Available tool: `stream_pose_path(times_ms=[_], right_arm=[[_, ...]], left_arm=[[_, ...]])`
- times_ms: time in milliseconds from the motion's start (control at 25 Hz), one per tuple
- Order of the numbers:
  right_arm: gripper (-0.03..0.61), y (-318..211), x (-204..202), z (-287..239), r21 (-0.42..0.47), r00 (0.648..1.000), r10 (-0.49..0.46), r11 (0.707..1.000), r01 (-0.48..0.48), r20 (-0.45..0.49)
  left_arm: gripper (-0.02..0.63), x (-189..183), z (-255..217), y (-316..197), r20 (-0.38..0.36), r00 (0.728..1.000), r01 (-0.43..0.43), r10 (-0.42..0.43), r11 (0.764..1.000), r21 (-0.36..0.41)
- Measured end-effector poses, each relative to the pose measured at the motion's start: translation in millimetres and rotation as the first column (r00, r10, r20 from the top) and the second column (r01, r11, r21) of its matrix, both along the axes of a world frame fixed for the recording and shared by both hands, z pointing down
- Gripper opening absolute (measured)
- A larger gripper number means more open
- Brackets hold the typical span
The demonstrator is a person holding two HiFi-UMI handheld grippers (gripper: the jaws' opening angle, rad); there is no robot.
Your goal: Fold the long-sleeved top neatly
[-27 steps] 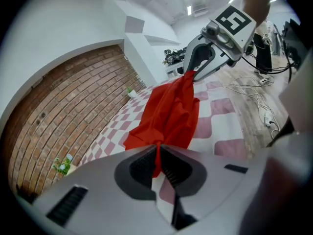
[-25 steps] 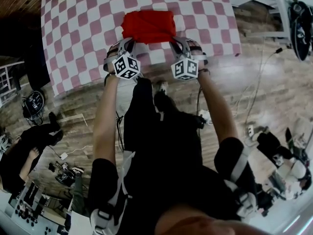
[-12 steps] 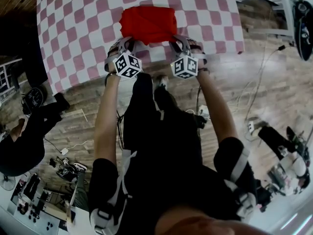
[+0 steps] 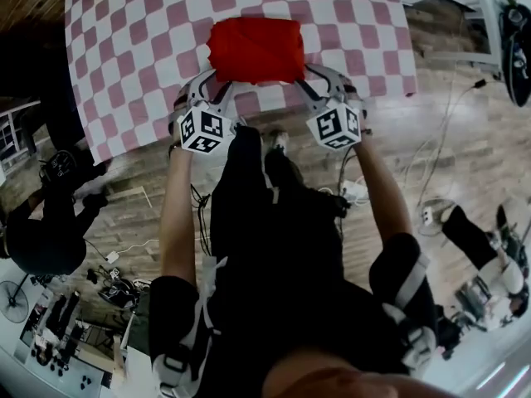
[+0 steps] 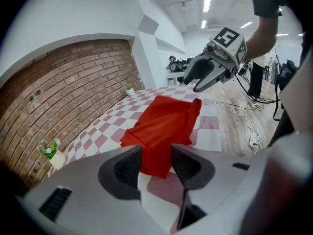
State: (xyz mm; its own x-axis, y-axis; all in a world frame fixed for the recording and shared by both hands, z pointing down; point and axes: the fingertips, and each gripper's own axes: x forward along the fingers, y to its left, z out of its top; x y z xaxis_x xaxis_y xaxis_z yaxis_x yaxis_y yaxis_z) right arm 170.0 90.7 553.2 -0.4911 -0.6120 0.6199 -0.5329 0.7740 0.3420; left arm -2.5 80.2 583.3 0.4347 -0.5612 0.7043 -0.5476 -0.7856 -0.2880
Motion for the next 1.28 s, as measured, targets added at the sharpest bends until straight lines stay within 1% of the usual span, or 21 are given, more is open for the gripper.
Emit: stream_pose_path(times_ms=[80,200,360,440,560,640,720,800,880,960,1120,1280], right_arm=[[0.133,-22.4,1.4,-11.6,0.014,1.000,0.016,1.000,-0.016,0.018],[0.133,-60.2,10.9,-5.5,0.024,0.999,0.040,0.999,-0.039,-0.032],[0.133,-100.0,24.5,29.4,-0.042,0.992,0.039,0.998,-0.045,-0.120],[0.133,-114.0,26.8,42.9,-0.071,0.988,0.020,0.997,-0.031,-0.155],[0.133,-127.9,23.9,54.0,-0.089,0.979,-0.023,0.996,0.005,-0.201],[0.128,-134.4,17.9,56.4,-0.087,0.977,-0.045,0.996,0.027,-0.207],[0.055,-140.5,12.7,53.8,-0.068,0.980,-0.047,0.997,0.034,-0.195],[0.032,-144.7,13.7,51.7,-0.068,0.986,-0.033,0.997,0.022,-0.164],[0.028,-149.9,19.2,51.3,-0.082,0.991,-0.017,0.997,0.006,-0.131],[0.026,-156.8,23.8,54.0,-0.095,0.992,-0.007,0.995,-0.005,-0.125],[0.021,-168.8,29.0,75.4,-0.135,0.988,0.003,0.991,-0.024,-0.154],[0.014,-180.1,34.4,85.6,-0.176,0.981,0.009,0.983,-0.044,-0.192]], left_arm=[[0.169,5.5,-3.0,-15.2,0.005,1.000,-0.013,0.013,1.000,0.006],[0.175,17.8,1.8,-42.2,0.017,0.999,-0.042,0.042,0.999,-0.002],[0.187,27.9,20.1,-67.4,0.021,0.997,-0.069,0.071,0.995,-0.070],[0.189,30.4,29.6,-72.0,0.021,0.996,-0.084,0.087,0.991,-0.104],[0.192,32.9,38.8,-73.2,0.001,0.996,-0.089,0.090,0.986,-0.140],[0.192,33.3,40.5,-73.7,-0.012,0.996,-0.086,0.085,0.985,-0.146],[0.191,32.7,41.2,-73.7,-0.016,0.996,-0.087,0.086,0.985,-0.147],[0.192,31.8,42.6,-71.9,-0.010,0.996,-0.090,0.090,0.985,-0.148],[0.192,30.4,45.2,-69.8,-0.005,0.996,-0.089,0.089,0.984,-0.153],[0.190,27.6,48.9,-68.2,-0.003,0.997,-0.081,0.081,0.984,-0.158],[0.190,26.4,54.4,-66.8,-0.021,0.998,-0.065,0.063,0.985,-0.158],[0.190,27.6,58.5,-66.4,-0.039,0.998,-0.051,0.045,0.983,-0.178]])
